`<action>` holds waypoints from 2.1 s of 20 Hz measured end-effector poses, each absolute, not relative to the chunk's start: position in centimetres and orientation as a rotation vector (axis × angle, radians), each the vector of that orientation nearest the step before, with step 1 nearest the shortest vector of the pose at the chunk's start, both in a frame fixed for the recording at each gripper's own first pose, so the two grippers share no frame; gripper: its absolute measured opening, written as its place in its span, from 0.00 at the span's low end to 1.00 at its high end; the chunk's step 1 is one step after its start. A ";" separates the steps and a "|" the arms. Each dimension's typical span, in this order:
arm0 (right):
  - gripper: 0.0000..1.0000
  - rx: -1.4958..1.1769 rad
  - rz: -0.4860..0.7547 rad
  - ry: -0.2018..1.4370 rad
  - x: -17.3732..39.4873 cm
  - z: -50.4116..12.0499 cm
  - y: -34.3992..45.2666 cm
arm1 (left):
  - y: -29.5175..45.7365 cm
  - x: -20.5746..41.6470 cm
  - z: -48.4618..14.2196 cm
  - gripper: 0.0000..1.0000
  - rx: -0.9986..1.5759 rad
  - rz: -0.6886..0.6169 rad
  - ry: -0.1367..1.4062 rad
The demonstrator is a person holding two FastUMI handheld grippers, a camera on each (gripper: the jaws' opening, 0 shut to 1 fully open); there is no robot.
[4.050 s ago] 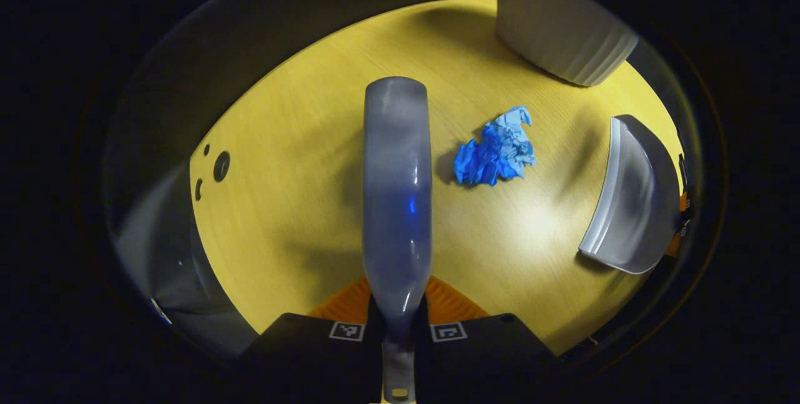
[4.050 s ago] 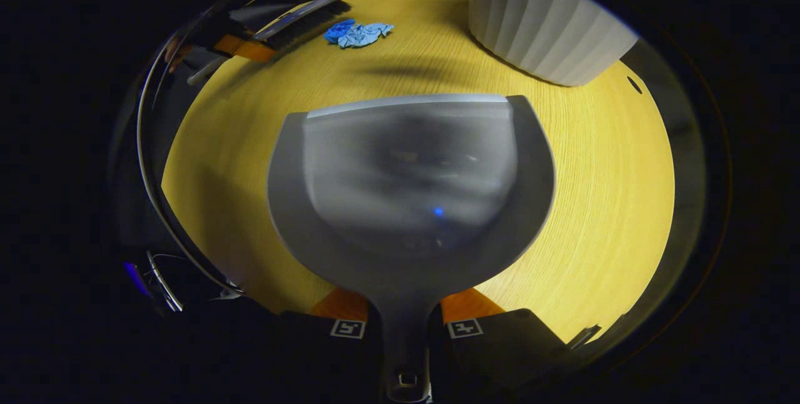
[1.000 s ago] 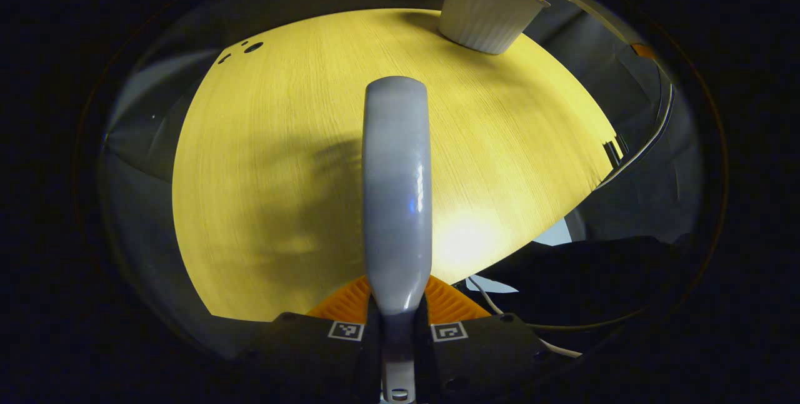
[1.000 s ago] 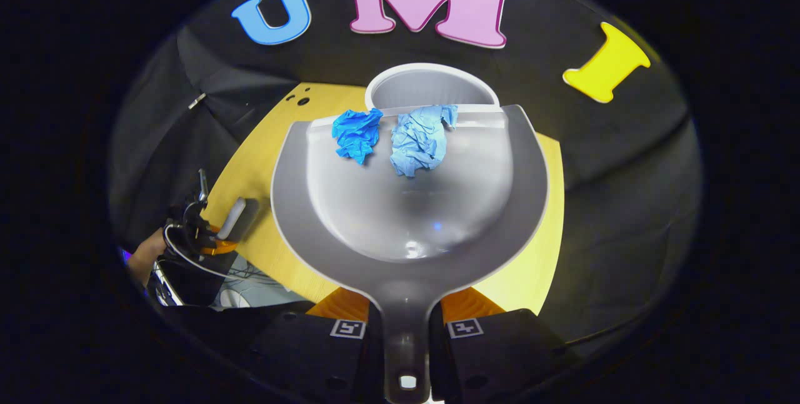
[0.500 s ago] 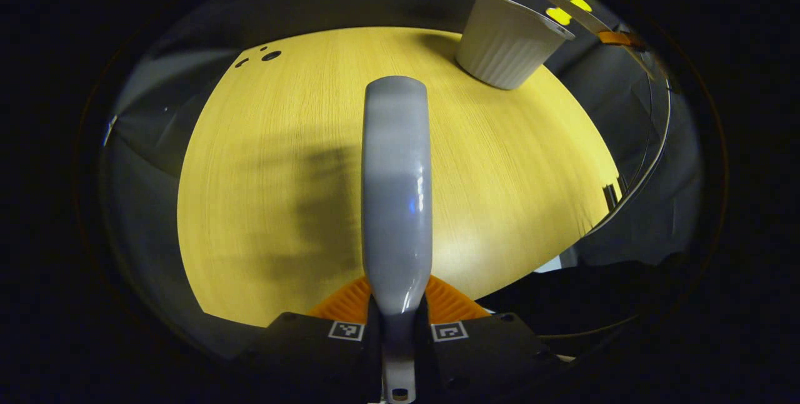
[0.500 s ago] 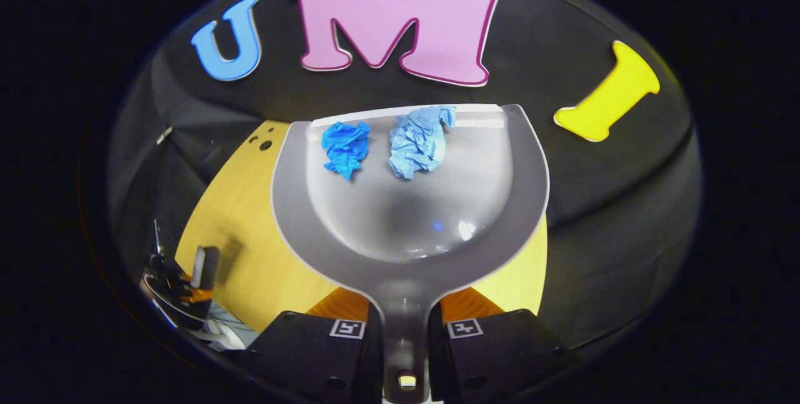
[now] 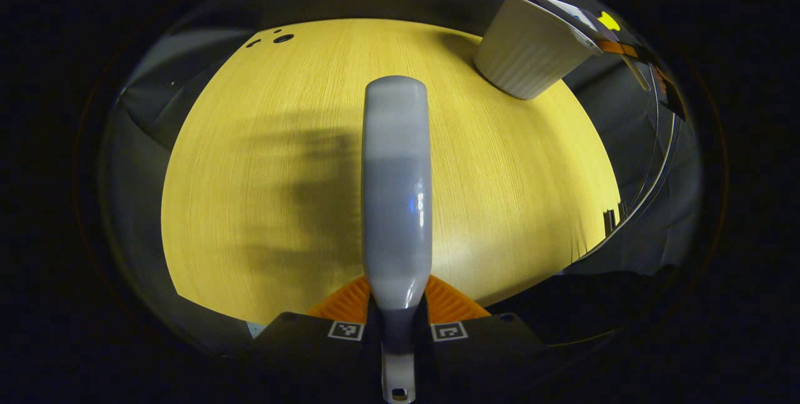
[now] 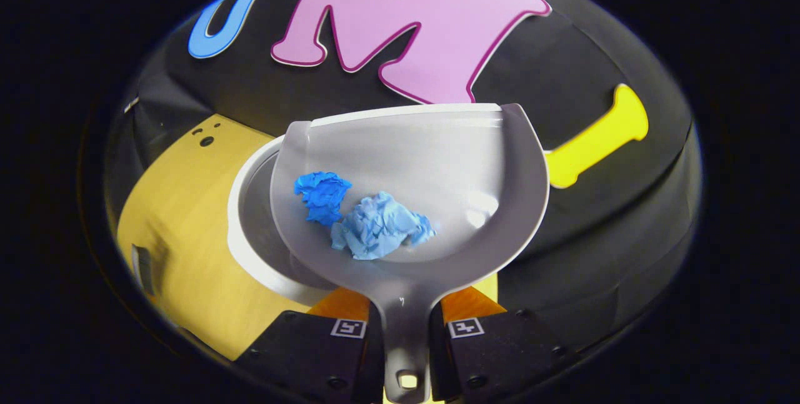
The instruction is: Pick up the small broom and dustpan from the desktop, sweep the trash into the dustpan with the broom, and then empty the trash into the garbage bin.
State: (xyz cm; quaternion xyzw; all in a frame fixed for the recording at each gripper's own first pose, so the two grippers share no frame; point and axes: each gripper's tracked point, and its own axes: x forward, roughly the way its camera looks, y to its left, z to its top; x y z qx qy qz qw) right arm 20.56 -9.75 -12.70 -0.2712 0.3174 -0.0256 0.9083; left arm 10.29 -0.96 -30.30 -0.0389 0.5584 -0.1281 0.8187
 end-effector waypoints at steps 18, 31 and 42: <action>0.33 -1.202 -0.308 0.321 19.8 -9.2 -10.4 | -1.6 11.2 -31.0 0.25 -0.122 -0.289 1.236; 0.33 -1.427 -0.314 0.178 19.3 -6.5 -11.9 | -1.5 11.3 -30.8 0.25 -0.115 -0.311 1.241; 0.32 -0.914 -0.309 0.196 16.1 -0.2 -10.3 | -1.2 11.2 -28.3 0.25 -0.042 -0.195 1.074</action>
